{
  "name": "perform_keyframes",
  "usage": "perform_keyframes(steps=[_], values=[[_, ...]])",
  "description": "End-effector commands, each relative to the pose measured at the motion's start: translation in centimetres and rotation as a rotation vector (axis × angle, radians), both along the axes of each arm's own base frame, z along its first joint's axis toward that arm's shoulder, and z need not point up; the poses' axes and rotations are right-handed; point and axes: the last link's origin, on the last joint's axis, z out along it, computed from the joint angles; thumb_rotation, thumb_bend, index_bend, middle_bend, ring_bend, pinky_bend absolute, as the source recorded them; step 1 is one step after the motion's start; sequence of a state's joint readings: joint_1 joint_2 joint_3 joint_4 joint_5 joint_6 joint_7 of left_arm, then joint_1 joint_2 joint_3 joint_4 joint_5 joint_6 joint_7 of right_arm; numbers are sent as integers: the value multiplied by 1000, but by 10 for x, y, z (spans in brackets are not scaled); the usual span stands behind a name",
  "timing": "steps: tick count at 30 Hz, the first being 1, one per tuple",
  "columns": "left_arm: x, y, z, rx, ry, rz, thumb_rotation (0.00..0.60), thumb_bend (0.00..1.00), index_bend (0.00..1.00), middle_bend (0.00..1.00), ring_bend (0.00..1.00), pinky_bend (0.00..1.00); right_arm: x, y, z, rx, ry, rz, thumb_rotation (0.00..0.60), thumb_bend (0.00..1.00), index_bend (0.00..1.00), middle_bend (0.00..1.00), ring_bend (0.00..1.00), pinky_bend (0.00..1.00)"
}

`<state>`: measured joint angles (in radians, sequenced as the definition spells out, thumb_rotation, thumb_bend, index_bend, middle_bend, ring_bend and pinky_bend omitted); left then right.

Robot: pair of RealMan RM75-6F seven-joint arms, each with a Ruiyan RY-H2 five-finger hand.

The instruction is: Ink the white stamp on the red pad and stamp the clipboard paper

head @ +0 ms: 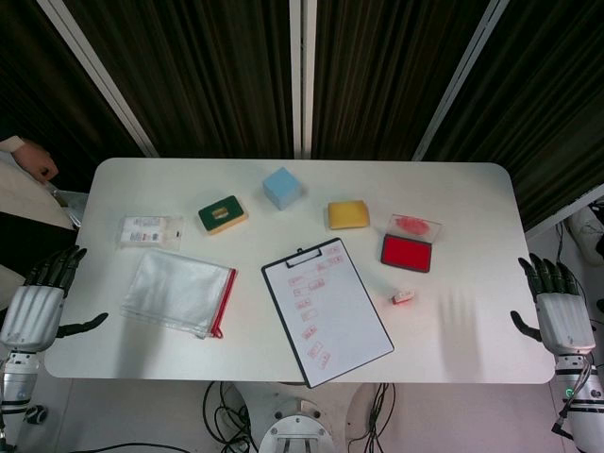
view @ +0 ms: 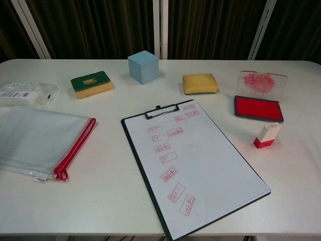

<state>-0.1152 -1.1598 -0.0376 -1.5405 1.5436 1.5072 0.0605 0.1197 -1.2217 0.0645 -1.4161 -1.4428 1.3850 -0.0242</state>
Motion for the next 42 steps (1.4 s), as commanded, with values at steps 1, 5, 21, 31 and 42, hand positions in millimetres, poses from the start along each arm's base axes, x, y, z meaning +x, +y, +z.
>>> perform_keyframes(steps=[1,5,21,31,42], values=[[0,0,0,0,2,1,427,63,45,56,99,180,0,0,0,0,3,1,600,188,0,0,0,0],[-1,-1,-1,0,1,4,427,63,45,56,99,180,-1,1,-1,5,4,0,600,189,0,0,0,0],[-4,-1,-2,-17,-6,11,428,63,45,56,99,180,44,-21,-50,212,110,140,600,187,0,36,0,0],[-6,-1,-1,-12,-11,9,427,63,45,56,99,180,77,-44,-126,280,171,233,600,200,95,191,0,0],[-13,-2,-1,-16,-15,29,428,63,45,56,99,180,85,-53,-156,281,137,246,600,256,252,262,0,0]])
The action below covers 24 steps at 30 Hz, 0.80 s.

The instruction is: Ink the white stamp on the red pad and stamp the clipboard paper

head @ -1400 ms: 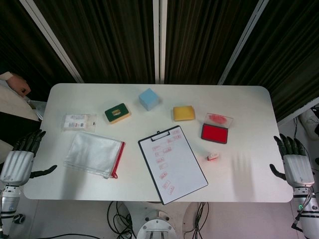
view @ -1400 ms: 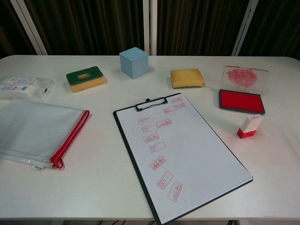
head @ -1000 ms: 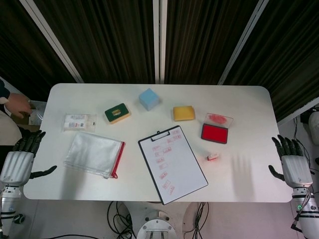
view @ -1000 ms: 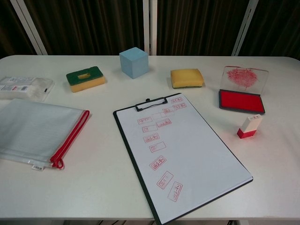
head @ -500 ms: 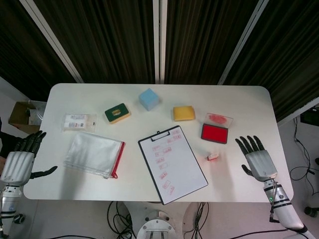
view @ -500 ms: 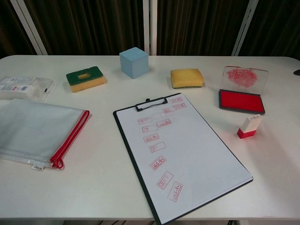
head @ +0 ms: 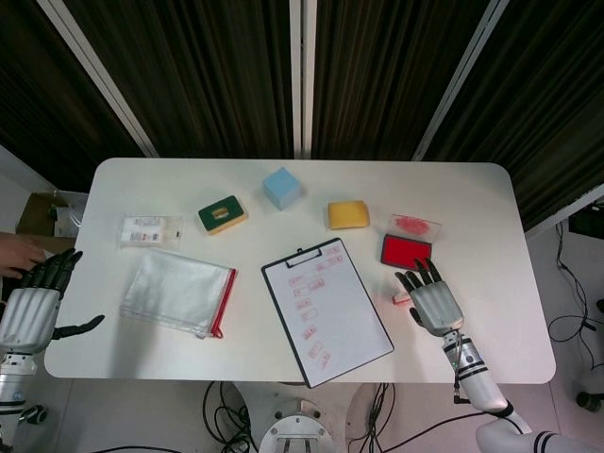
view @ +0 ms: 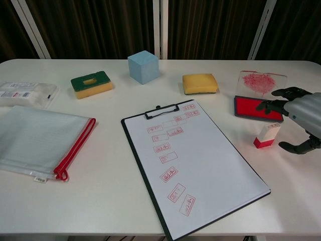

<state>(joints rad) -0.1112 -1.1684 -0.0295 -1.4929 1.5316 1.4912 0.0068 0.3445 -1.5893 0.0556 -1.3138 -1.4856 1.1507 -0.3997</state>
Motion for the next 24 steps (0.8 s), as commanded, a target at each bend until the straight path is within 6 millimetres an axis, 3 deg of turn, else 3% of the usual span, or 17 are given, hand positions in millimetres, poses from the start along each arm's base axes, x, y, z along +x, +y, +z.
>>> perform_keyframes(steps=[1,6,24], values=[[-1,0,0,-1,-1,1,428,63,45,56,99,180,1,-3,-4,-2,-10,3,600,262,277,275,0,0],[-3,-1,1,0,-1,6,429,63,45,56,99,180,3,-5,-10,-14,-24,8,600,279,382,337,0,0],[-4,-1,2,-2,0,8,425,63,45,56,99,180,4,-6,-13,-40,-41,5,600,301,454,401,0,0]])
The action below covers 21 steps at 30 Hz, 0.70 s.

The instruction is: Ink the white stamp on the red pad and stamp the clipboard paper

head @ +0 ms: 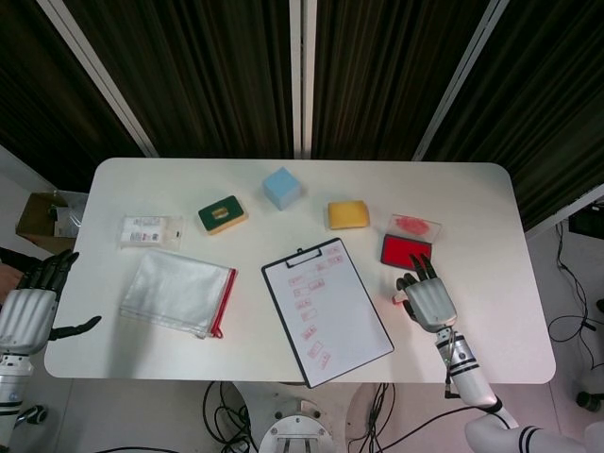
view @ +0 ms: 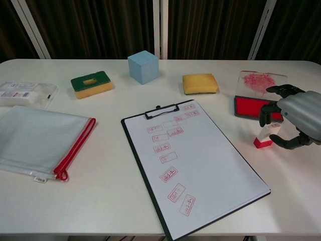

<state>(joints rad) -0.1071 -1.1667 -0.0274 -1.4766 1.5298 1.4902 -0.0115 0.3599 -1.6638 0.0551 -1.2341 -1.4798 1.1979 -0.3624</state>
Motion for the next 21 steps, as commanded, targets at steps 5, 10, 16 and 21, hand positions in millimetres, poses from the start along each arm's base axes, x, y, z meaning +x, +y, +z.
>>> perform_keyframes(steps=[5,10,16,21], values=[[0,0,-1,-2,1,0,425,63,45,56,99,180,0,0,-1,1,-2,-2,600,302,463,405,0,0],[0,1,-1,-3,0,0,428,62,45,56,99,180,1,0,-3,3,-3,-1,600,340,486,421,4,0],[-2,0,-1,-5,-1,6,428,63,45,56,99,180,1,0,-3,-6,-3,1,600,363,518,454,28,0],[-3,0,-1,-4,-4,5,424,63,45,56,99,180,2,-1,-4,-10,-1,0,600,374,540,474,45,0]])
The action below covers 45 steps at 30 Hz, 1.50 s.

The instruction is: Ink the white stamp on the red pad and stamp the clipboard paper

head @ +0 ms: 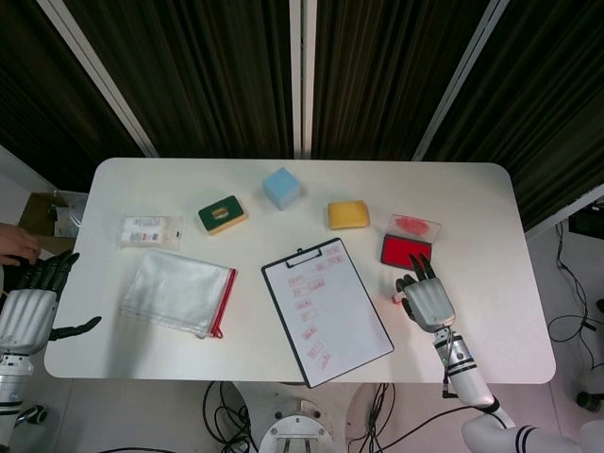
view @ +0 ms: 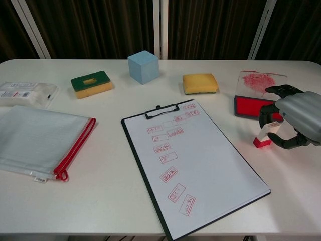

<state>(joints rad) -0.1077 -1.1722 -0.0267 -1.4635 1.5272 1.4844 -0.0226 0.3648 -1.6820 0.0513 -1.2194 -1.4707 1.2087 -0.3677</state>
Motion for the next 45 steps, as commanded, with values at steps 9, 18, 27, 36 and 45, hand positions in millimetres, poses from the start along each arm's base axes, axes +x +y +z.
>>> perform_keyframes(steps=[9,18,27,36,45], values=[[-2,0,1,1,-3,1,429,62,45,56,99,180,4,-12,18,-78,-29,7,600,389,575,507,72,0],[-2,0,0,-1,-4,-1,427,63,45,56,99,180,5,-54,27,-137,-1,-45,600,395,583,516,72,0],[-5,-1,2,1,2,10,427,63,45,56,99,180,1,-78,14,-147,17,-93,600,396,590,520,72,0],[-5,1,1,1,1,9,428,62,44,56,99,179,-1,-87,6,-147,24,-109,600,397,595,526,72,0],[-6,2,1,-2,2,12,425,63,44,56,99,179,-1,-90,-1,-139,26,-119,600,401,611,541,72,0]])
